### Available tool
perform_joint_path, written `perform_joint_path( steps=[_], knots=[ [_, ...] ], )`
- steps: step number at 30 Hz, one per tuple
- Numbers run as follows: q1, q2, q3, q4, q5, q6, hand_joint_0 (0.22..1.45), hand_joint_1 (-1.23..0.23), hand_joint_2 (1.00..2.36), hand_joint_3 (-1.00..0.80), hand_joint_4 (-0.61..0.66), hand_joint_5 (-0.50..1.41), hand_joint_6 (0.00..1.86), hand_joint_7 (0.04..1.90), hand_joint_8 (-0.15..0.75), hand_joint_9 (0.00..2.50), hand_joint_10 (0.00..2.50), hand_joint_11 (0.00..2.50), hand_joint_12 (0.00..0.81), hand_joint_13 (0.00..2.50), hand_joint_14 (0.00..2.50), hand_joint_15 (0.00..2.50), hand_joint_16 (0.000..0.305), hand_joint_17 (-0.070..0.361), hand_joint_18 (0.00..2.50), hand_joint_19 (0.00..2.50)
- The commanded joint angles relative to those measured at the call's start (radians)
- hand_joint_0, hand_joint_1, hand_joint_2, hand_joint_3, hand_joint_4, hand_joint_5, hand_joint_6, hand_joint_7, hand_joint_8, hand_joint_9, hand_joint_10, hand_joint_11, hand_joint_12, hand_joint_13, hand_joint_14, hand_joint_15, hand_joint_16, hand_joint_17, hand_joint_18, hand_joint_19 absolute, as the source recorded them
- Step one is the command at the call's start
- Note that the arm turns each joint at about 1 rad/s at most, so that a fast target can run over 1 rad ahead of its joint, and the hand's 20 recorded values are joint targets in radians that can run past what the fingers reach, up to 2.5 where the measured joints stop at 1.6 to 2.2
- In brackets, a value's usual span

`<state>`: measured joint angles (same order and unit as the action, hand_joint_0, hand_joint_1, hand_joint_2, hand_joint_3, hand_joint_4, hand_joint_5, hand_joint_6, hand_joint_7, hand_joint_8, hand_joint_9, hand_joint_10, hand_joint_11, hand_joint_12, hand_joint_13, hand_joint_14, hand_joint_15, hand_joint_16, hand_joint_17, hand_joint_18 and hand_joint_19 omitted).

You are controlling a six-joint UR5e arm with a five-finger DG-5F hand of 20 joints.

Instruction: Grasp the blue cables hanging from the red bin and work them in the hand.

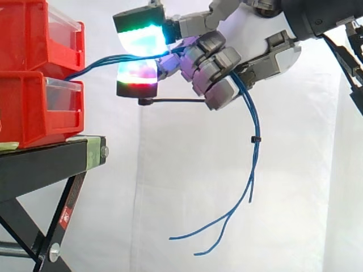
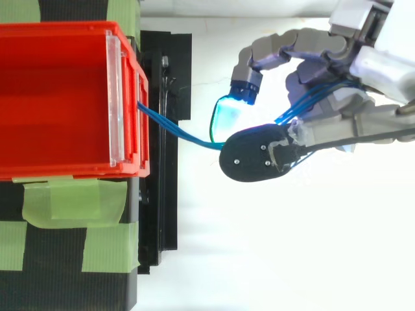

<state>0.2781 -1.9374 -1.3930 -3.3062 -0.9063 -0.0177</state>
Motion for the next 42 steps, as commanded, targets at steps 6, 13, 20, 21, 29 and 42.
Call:
perform_joint_path(
  steps=[6, 13, 20, 21, 29, 42],
  knots=[
    [-0.002, 0.000, 0.000, -0.001, -0.008, -0.022, 0.89, -0.69, 1.01, -0.66, 0.21, 0.14, 0.73, 1.13, 0.511, 0.78, 2.50, 2.50, 0.522, 0.83, 2.50, 1.89, 0.060, 0.134, 1.20, 1.37],
    [0.000, 0.000, 0.000, 0.004, -0.005, -0.024, 0.94, -0.69, 1.02, -0.24, 0.19, 0.01, 1.04, 1.00, 0.511, 0.78, 2.50, 2.50, 0.522, 0.83, 2.50, 1.89, 0.060, 0.134, 1.20, 1.37],
    [0.004, 0.000, 0.000, 0.011, -0.002, -0.025, 0.93, -0.62, 1.01, -0.09, 0.26, 0.07, 0.95, 0.96, 0.511, 0.78, 2.50, 2.50, 0.522, 0.83, 2.50, 1.89, 0.060, 0.134, 1.20, 1.37],
    [0.004, 0.000, 0.000, 0.014, -0.002, -0.025, 0.93, -0.62, 1.01, -0.10, 0.27, 0.13, 0.77, 1.04, 0.511, 0.78, 2.50, 2.50, 0.522, 0.83, 2.50, 1.89, 0.060, 0.134, 1.20, 1.37],
    [-0.002, 0.000, 0.000, 0.060, -0.003, -0.027, 0.80, -0.50, 1.60, -0.05, 0.38, 0.30, 0.01, 1.18, 0.511, 0.78, 2.50, 2.50, 0.522, 0.83, 2.50, 1.89, 0.060, 0.134, 1.20, 1.37],
    [-0.004, 0.000, 0.000, 0.119, -0.003, -0.028, 0.96, -0.72, 1.01, -0.01, 0.31, 0.31, 0.00, 1.30, 0.511, 0.78, 2.50, 2.50, 0.522, 0.83, 2.50, 1.89, 0.060, 0.134, 1.20, 1.37]
  ],
)
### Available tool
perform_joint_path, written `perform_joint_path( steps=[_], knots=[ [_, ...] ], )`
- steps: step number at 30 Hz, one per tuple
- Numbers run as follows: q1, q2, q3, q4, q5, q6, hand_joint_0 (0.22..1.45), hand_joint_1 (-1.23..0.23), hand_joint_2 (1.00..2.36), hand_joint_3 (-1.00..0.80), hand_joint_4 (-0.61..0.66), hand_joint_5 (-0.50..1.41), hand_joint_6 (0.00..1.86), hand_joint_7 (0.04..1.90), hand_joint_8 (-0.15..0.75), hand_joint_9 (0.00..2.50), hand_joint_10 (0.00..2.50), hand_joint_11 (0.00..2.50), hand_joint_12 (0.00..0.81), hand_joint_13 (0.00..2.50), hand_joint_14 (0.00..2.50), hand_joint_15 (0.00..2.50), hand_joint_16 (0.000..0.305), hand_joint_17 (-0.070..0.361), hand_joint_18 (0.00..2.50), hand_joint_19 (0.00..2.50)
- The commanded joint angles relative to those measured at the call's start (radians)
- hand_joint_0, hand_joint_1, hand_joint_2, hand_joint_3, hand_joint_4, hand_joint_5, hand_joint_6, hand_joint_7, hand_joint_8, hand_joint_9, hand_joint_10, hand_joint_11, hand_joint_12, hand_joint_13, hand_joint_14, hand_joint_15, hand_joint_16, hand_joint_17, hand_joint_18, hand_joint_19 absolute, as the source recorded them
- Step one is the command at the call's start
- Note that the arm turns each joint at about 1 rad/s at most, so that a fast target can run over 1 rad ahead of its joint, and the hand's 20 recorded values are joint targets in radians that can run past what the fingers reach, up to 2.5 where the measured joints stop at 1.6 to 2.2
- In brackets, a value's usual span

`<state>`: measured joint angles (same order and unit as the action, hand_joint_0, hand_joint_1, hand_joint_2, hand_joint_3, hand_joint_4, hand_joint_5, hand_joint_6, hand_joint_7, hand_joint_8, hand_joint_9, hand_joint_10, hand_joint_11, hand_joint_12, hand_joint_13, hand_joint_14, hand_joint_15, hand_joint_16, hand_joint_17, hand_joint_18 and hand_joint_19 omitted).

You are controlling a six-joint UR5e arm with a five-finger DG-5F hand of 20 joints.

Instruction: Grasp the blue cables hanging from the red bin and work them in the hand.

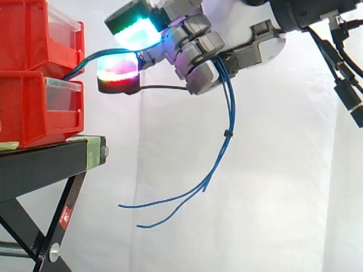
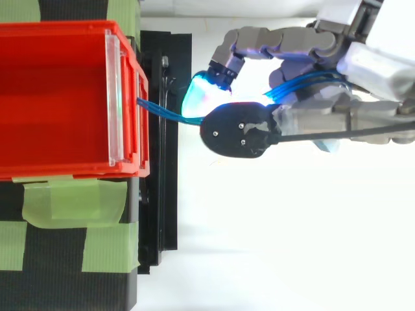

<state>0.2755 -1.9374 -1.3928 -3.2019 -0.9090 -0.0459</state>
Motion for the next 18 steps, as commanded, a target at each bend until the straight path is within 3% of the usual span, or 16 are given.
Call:
perform_joint_path(
  steps=[1, 2, 3, 6, 12, 15, 18],
  knots=[
    [-0.002, 0.000, 0.000, 0.019, -0.001, 0.000, 0.97, -0.72, 1.00, 0.06, 0.29, 0.30, 0.13, 1.29, 0.511, 0.78, 2.50, 2.50, 0.522, 0.83, 2.50, 1.89, 0.060, 0.134, 1.20, 1.37],
    [-0.004, 0.000, 0.000, 0.020, 0.001, 0.000, 1.00, -0.71, 1.05, 0.25, 0.25, 0.24, 0.36, 1.24, 0.511, 0.78, 2.50, 2.50, 0.522, 0.83, 2.50, 1.89, 0.060, 0.134, 1.20, 1.37],
    [-0.004, 0.000, 0.000, 0.020, -0.001, 0.000, 0.97, -0.70, 1.19, 0.25, 0.24, 0.16, 0.60, 1.15, 0.511, 0.78, 2.50, 2.50, 0.522, 0.83, 2.50, 1.89, 0.060, 0.134, 1.20, 1.37],
    [-0.006, 0.000, 0.000, 0.019, -0.004, -0.005, 0.93, -0.67, 1.39, 0.20, 0.25, 0.10, 0.85, 1.03, 0.511, 0.78, 2.50, 2.50, 0.522, 0.83, 2.50, 1.89, 0.060, 0.134, 1.20, 1.37],
    [-0.006, 0.000, 0.000, 0.011, -0.004, 0.000, 0.91, -0.66, 1.47, 0.19, 0.26, 0.11, 0.89, 1.01, 0.511, 0.78, 2.50, 2.50, 0.522, 0.83, 2.50, 1.89, 0.060, 0.134, 1.20, 1.37],
    [-0.006, 0.000, 0.000, 0.016, -0.004, -0.002, 0.83, -0.66, 1.71, 0.11, 0.26, 0.11, 0.85, 1.02, 0.511, 0.78, 2.50, 2.50, 0.522, 0.83, 2.50, 1.89, 0.060, 0.134, 1.20, 1.37],
    [-0.006, 0.000, 0.000, 0.017, -0.004, -0.002, 0.80, -0.70, 1.77, 0.10, 0.26, 0.11, 0.71, 1.07, 0.511, 0.78, 2.50, 2.50, 0.522, 0.83, 2.50, 1.89, 0.060, 0.134, 1.20, 1.37]
  ],
)
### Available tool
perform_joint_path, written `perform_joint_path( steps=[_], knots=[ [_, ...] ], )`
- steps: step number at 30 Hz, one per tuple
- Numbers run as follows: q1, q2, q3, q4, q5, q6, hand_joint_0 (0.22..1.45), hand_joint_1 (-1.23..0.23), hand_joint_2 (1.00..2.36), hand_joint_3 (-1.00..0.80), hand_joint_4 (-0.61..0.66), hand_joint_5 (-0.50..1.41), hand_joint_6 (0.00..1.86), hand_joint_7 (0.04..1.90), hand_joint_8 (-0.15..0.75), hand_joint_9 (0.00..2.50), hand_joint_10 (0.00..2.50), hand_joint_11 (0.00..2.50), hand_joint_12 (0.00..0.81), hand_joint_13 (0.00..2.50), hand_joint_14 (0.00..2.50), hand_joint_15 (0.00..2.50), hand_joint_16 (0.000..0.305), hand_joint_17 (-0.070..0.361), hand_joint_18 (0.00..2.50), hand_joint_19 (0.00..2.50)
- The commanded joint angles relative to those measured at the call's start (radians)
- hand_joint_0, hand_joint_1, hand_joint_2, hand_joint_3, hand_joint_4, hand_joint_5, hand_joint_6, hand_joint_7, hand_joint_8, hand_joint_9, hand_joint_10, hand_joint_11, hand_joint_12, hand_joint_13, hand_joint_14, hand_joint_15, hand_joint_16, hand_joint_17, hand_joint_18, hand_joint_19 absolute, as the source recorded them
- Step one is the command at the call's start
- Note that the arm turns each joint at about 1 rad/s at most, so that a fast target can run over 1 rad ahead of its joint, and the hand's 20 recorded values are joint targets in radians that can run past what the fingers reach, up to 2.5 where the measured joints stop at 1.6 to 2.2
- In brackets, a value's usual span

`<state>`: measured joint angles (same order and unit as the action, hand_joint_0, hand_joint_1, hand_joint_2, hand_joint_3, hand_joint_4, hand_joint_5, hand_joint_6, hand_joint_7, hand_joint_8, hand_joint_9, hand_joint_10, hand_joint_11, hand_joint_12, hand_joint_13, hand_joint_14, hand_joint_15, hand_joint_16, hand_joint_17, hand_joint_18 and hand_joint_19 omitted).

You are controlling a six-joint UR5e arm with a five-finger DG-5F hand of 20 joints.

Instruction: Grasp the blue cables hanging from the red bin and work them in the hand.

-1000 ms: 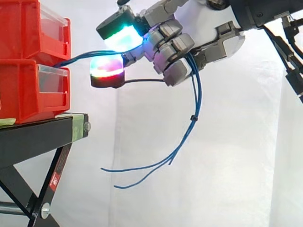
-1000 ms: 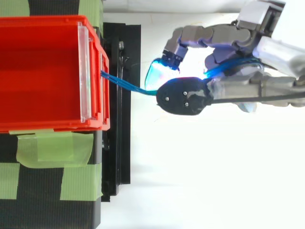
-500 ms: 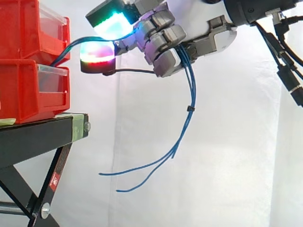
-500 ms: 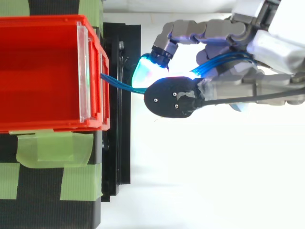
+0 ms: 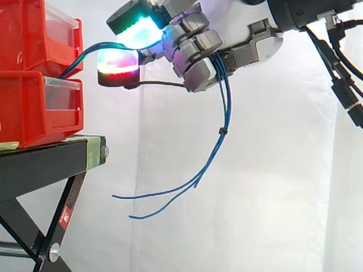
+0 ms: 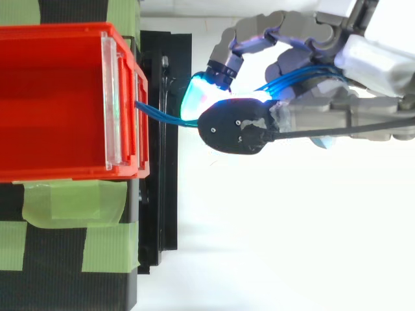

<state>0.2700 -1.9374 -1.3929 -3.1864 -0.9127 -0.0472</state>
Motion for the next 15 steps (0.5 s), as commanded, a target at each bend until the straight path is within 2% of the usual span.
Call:
perform_joint_path(
  steps=[1, 3, 6, 7, 8, 10, 11, 13, 15],
  knots=[
    [0.000, 0.000, 0.000, 0.002, 0.000, 0.000, 0.80, -0.71, 1.77, 0.11, 0.26, 0.10, 0.66, 1.08, 0.511, 0.78, 2.50, 2.50, 0.522, 0.83, 2.50, 1.89, 0.060, 0.134, 1.20, 1.37],
    [0.000, 0.000, 0.000, 0.002, 0.000, 0.001, 0.80, -0.73, 1.71, 0.14, 0.27, 0.09, 0.58, 1.10, 0.511, 0.78, 2.50, 2.50, 0.522, 0.83, 2.50, 1.89, 0.060, 0.134, 1.20, 1.37],
    [0.000, 0.000, 0.000, 0.002, -0.002, 0.003, 0.80, -0.74, 1.68, 0.18, 0.27, 0.07, 0.57, 1.11, 0.511, 0.78, 2.50, 2.50, 0.522, 0.83, 2.50, 1.89, 0.060, 0.134, 1.20, 1.37],
    [-0.002, 0.000, 0.000, 0.002, -0.002, 0.003, 0.79, -0.73, 1.77, 0.17, 0.25, 0.03, 0.67, 1.09, 0.511, 0.78, 2.50, 2.50, 0.522, 0.83, 2.50, 1.89, 0.060, 0.134, 1.20, 1.37],
    [0.000, 0.000, 0.000, 0.002, -0.002, 0.001, 0.77, -0.68, 1.87, 0.20, 0.25, -0.03, 0.88, 1.04, 0.511, 0.78, 2.50, 2.50, 0.522, 0.83, 2.50, 1.89, 0.060, 0.134, 1.20, 1.37],
    [0.000, 0.000, 0.000, 0.000, 0.000, 0.003, 0.74, -0.64, 2.01, 0.21, 0.27, -0.10, 1.11, 0.96, 0.511, 0.78, 2.50, 2.50, 0.522, 0.83, 2.50, 1.89, 0.060, 0.134, 1.20, 1.37],
    [-0.002, 0.000, 0.000, 0.000, 0.000, 0.003, 0.75, -0.63, 2.04, 0.21, 0.27, -0.11, 1.14, 0.96, 0.511, 0.78, 2.50, 2.50, 0.522, 0.83, 2.50, 1.89, 0.060, 0.134, 1.20, 1.37],
    [-0.002, 0.000, 0.000, 0.000, 0.000, 0.003, 0.78, -0.63, 2.01, 0.24, 0.27, -0.14, 1.22, 0.92, 0.511, 0.78, 2.50, 2.50, 0.522, 0.83, 2.50, 1.89, 0.060, 0.134, 1.20, 1.37],
    [-0.002, 0.000, 0.000, 0.002, -0.002, 0.003, 0.84, -0.65, 1.91, 0.28, 0.26, -0.16, 1.26, 0.89, 0.511, 0.78, 2.50, 2.50, 0.522, 0.83, 2.50, 1.89, 0.060, 0.134, 1.20, 1.37]
  ],
)
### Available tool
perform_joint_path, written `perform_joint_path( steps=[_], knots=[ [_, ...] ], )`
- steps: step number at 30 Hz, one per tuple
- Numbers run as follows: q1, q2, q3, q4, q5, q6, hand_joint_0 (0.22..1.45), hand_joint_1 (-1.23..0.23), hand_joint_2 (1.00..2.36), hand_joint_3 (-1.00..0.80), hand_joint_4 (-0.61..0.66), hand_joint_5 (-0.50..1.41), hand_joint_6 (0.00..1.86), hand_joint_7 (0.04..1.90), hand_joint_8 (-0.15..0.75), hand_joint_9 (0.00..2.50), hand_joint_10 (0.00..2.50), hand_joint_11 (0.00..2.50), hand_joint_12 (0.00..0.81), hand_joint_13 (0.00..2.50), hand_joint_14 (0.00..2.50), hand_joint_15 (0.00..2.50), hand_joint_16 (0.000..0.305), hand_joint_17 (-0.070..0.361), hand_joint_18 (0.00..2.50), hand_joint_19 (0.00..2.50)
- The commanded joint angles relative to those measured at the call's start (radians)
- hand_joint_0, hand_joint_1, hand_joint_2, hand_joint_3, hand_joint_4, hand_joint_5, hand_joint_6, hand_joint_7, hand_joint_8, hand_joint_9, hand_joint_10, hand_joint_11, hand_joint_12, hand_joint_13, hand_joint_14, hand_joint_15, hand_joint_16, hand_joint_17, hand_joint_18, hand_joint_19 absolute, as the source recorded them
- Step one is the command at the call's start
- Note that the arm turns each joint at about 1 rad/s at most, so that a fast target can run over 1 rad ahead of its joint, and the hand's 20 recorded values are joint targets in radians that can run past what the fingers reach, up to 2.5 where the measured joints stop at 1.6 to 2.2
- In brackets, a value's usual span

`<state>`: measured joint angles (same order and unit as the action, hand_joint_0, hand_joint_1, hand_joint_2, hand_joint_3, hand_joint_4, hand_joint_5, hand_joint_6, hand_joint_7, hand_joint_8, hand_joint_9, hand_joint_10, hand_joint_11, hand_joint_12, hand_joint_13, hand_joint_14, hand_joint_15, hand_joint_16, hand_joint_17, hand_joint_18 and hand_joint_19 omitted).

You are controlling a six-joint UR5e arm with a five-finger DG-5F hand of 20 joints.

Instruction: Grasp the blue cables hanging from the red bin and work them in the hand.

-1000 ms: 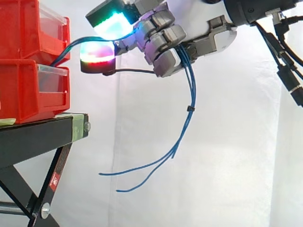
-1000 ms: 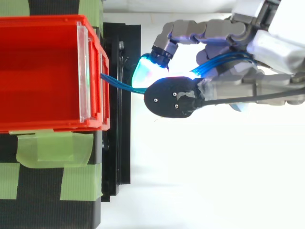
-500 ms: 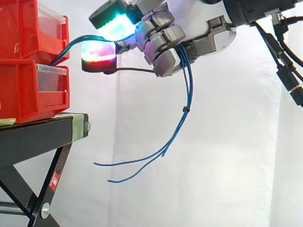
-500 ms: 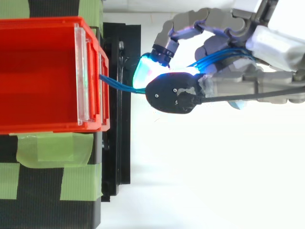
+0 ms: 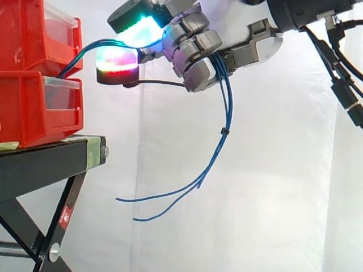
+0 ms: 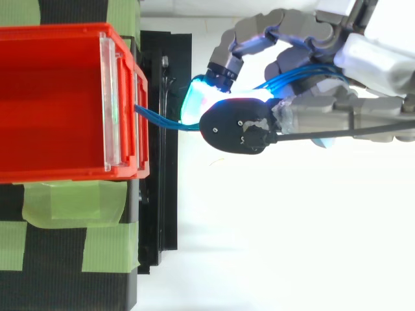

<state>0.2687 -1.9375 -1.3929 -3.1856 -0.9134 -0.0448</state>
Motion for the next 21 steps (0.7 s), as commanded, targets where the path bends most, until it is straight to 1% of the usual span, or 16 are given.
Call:
perform_joint_path(
  steps=[1, 2, 3, 4, 5, 6, 7, 8, 9, 10, 11, 14, 18, 21],
  knots=[
    [0.000, 0.000, 0.000, 0.003, 0.001, -0.003, 0.87, -0.66, 1.87, 0.30, 0.26, -0.16, 1.27, 0.90, 0.511, 0.78, 2.50, 2.50, 0.522, 0.83, 2.50, 1.89, 0.060, 0.134, 1.20, 1.37],
    [0.001, 0.000, 0.000, 0.004, 0.001, -0.003, 0.92, -0.67, 1.77, 0.35, 0.25, -0.16, 1.28, 0.89, 0.511, 0.78, 2.50, 2.50, 0.522, 0.83, 2.50, 1.89, 0.060, 0.134, 1.20, 1.37],
    [0.001, 0.000, 0.000, 0.004, 0.001, -0.003, 0.94, -0.67, 1.75, 0.35, 0.24, -0.15, 1.28, 0.89, 0.511, 0.78, 2.50, 2.50, 0.522, 0.83, 2.50, 1.89, 0.060, 0.134, 1.20, 1.37],
    [0.000, 0.000, 0.000, 0.006, 0.001, -0.003, 0.95, -0.68, 1.73, 0.32, 0.24, -0.14, 1.27, 0.89, 0.511, 0.78, 2.50, 2.50, 0.522, 0.83, 2.50, 1.89, 0.060, 0.134, 1.20, 1.37],
    [0.000, 0.000, 0.000, 0.013, 0.001, -0.003, 0.98, -0.70, 1.65, 0.31, 0.25, -0.14, 1.26, 0.88, 0.511, 0.78, 2.50, 2.50, 0.522, 0.83, 2.50, 1.89, 0.060, 0.134, 1.20, 1.37],
    [0.000, 0.000, 0.000, 0.015, 0.001, -0.003, 0.97, -0.71, 1.55, 0.27, 0.25, -0.12, 1.23, 0.88, 0.511, 0.78, 2.50, 2.50, 0.522, 0.83, 2.50, 1.89, 0.060, 0.134, 1.20, 1.37],
    [0.000, 0.000, 0.000, 0.019, -0.001, -0.003, 1.02, -0.75, 1.25, 0.31, 0.26, -0.10, 1.18, 0.92, 0.511, 0.78, 2.50, 2.50, 0.522, 0.83, 2.50, 1.89, 0.060, 0.134, 1.20, 1.37],
    [0.000, 0.000, 0.000, 0.023, -0.001, -0.003, 1.04, -0.76, 1.11, 0.32, 0.26, -0.09, 1.17, 0.92, 0.511, 0.78, 2.50, 2.50, 0.522, 0.83, 2.50, 1.89, 0.060, 0.134, 1.20, 1.37],
    [0.000, 0.000, 0.000, 0.023, -0.001, -0.004, 1.05, -0.76, 1.04, 0.29, 0.27, -0.09, 1.16, 0.92, 0.511, 0.78, 2.50, 2.50, 0.522, 0.83, 2.50, 1.89, 0.060, 0.134, 1.20, 1.37],
    [0.000, 0.000, 0.000, 0.023, -0.001, -0.004, 1.03, -0.76, 1.00, 0.21, 0.27, -0.08, 1.14, 0.93, 0.511, 0.78, 2.50, 2.50, 0.522, 0.83, 2.50, 1.89, 0.060, 0.134, 1.20, 1.37],
    [0.000, 0.000, 0.000, 0.023, -0.001, -0.004, 1.02, -0.75, 1.01, 0.18, 0.27, -0.07, 1.13, 0.93, 0.511, 0.78, 2.50, 2.50, 0.522, 0.83, 2.50, 1.89, 0.060, 0.134, 1.20, 1.37],
    [0.000, -0.001, 0.000, 0.021, -0.001, -0.004, 1.04, -0.74, 1.00, 0.25, 0.26, -0.07, 1.17, 0.94, 0.511, 0.78, 2.50, 2.50, 0.522, 0.83, 2.50, 1.89, 0.060, 0.134, 1.20, 1.37],
    [0.000, 0.000, 0.000, 0.009, -0.001, -0.004, 1.04, -0.74, 1.01, 0.18, 0.26, -0.06, 1.19, 0.94, 0.511, 0.78, 2.50, 2.50, 0.522, 0.83, 2.50, 1.89, 0.060, 0.134, 1.20, 1.37],
    [0.000, 0.000, 0.000, 0.006, -0.002, -0.004, 0.99, -0.72, 1.02, -0.01, 0.25, -0.06, 1.17, 0.96, 0.511, 0.78, 2.50, 2.50, 0.522, 0.83, 2.50, 1.89, 0.060, 0.134, 1.20, 1.37]
  ],
)
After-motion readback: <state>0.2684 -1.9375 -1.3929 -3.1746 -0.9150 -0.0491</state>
